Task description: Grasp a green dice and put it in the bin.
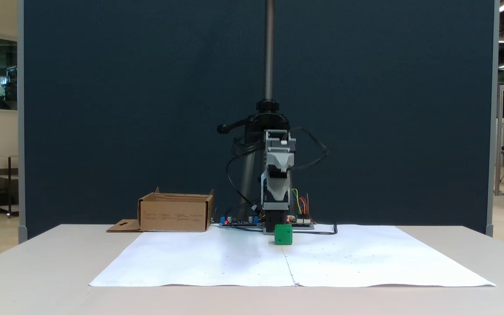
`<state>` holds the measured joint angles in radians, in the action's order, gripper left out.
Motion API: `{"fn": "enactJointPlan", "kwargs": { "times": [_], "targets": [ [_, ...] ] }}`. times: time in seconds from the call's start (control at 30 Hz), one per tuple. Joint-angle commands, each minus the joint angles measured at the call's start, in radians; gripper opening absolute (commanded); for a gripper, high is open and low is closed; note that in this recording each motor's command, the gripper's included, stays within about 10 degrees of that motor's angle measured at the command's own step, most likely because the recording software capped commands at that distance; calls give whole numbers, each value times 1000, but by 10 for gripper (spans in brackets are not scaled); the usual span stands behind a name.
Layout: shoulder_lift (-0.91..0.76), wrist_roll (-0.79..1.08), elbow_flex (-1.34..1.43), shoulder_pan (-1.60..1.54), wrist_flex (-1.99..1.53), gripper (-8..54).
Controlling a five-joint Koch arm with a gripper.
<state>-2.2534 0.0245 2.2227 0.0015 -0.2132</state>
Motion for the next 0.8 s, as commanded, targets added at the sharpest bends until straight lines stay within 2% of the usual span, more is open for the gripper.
{"fn": "enactJointPlan", "kwargs": {
  "times": [0.0,0.2,0.77],
  "targets": [
    [-98,-124,-84,-14,-158,403],
    [-98,-198,-224,-58,-469,404],
    [-123,-253,-310,-152,-641,405]
  ]
}}
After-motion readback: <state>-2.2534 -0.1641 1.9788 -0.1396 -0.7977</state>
